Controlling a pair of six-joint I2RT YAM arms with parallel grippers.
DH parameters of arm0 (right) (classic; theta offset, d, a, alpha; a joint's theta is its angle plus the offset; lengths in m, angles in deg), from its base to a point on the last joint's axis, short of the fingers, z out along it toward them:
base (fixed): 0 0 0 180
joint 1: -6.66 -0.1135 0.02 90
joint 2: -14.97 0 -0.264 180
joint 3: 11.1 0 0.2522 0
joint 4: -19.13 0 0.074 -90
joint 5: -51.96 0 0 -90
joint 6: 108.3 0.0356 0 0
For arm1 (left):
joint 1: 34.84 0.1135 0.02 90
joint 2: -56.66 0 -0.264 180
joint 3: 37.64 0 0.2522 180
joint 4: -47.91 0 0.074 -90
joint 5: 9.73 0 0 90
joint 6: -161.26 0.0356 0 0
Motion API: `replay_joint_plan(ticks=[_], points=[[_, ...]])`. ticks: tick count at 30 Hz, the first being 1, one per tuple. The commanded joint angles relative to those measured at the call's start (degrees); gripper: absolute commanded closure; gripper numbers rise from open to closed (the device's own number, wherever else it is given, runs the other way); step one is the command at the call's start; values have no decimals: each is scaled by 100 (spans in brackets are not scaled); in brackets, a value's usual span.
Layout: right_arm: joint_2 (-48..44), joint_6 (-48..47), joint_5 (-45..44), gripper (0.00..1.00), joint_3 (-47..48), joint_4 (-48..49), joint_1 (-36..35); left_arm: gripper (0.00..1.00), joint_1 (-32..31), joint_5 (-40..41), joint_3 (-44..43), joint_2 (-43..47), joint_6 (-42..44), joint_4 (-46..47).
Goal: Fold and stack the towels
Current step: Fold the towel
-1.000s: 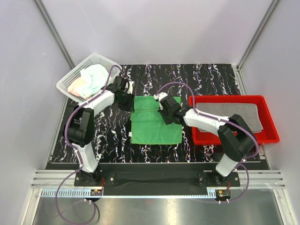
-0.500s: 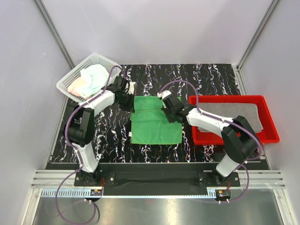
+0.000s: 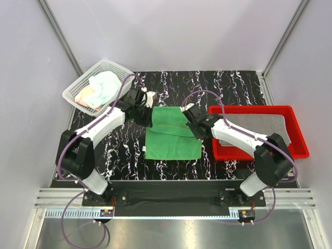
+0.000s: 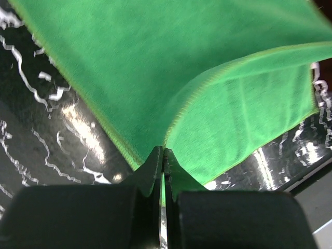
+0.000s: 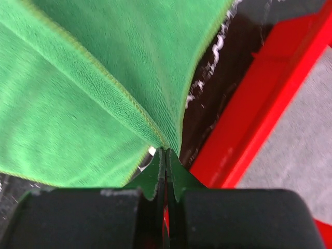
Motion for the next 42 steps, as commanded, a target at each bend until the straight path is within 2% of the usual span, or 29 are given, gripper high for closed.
replay_joint_plan(ticks=[1,5,8,13,16,18,20,23,27,30,33,36,39,42], points=[[-443,-14,-343,100,17,-292,24,100,28,328,194,218,92,-144],[-584,-14,-81,100,-10,-309,15,100,19,416,300,341,153,-319],[-436,345,332,100,-45,-432,24,100,10,662,423,464,206,-486],[-206,627,510,100,-10,-678,15,100,10,286,677,552,101,-531],[-215,619,843,100,86,-792,15,94,1,-40,739,430,39,-732],[-171,583,1317,96,166,-1020,15,88,-8,-137,801,342,30,-830],[-92,688,1615,85,245,-1353,24,84,-8,-207,836,332,-57,-891],[-100,890,1679,80,184,-1688,24,78,1,-435,758,236,-154,-1076],[-302,1022,1495,73,78,-1689,15,70,-8,-401,459,104,-216,-1383],[-347,1075,1494,63,175,-1550,59,64,1,-130,231,113,-347,-1402],[-163,1330,1503,64,271,-1032,182,62,45,213,-270,-211,-506,-1191],[372,1506,1354,70,578,-478,401,63,229,599,-989,-852,-611,-1023],[883,1453,1204,72,1026,-21,735,62,510,794,-1807,-1512,-620,-980],[1252,1462,1292,72,1343,332,1095,61,721,655,-2414,-2013,-533,-830]])
